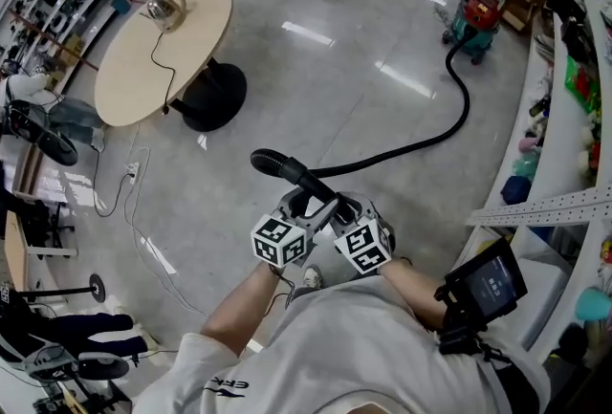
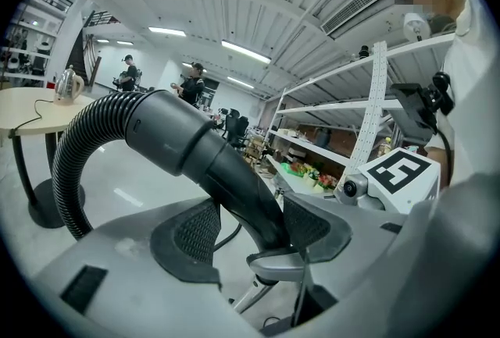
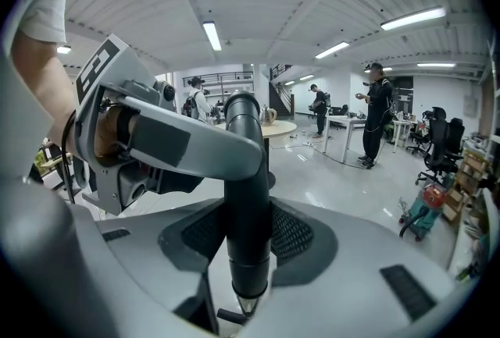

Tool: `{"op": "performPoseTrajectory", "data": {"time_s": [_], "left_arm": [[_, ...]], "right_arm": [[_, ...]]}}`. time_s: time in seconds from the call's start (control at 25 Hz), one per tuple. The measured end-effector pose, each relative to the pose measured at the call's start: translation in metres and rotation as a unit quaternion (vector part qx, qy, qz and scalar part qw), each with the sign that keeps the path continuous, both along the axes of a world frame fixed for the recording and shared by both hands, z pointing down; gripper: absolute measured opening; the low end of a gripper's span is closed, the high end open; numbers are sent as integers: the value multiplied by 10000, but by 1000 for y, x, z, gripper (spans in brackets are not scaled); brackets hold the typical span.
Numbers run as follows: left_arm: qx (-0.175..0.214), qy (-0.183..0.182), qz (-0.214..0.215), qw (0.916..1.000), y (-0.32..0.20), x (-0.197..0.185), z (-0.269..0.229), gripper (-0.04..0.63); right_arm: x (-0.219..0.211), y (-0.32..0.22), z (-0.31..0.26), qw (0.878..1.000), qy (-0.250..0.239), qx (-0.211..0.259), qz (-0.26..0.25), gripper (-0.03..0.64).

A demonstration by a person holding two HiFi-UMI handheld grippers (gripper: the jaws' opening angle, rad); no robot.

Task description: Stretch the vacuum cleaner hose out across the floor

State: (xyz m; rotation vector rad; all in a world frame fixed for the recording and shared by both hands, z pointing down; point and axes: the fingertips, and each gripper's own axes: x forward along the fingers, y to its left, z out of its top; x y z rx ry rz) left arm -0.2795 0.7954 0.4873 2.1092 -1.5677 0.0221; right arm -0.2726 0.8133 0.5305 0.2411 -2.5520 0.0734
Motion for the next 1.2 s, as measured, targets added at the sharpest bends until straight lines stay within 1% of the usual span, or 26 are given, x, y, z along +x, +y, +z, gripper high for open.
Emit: {"op": "performPoseTrajectory", "data": {"time_s": [0.44,0.68,0.8,0.88,1.04,1.2], "left_arm": [[188,1,546,9983,85,-38,-3,229],[188,89,785,9967,142,-51,-7,229],[259,60,892,9957,159,-56,-10,229],[292,30,938,9952,167,-57,-11,229],[307,32,1012,9944,186,-47,-12,229],[341,61,1091,9934,195,-37,-13,229]], "right_arm": [[-40,85,-3,9990,79,109,415,158],[-53,144,-3,9983,56,-22,584,158],[-59,161,-3,9977,31,-50,673,158],[-61,170,-6,9975,-14,-93,707,158],[-51,189,-10,9967,22,-243,775,158],[-42,198,-13,9960,-2,-245,859,158]]}}
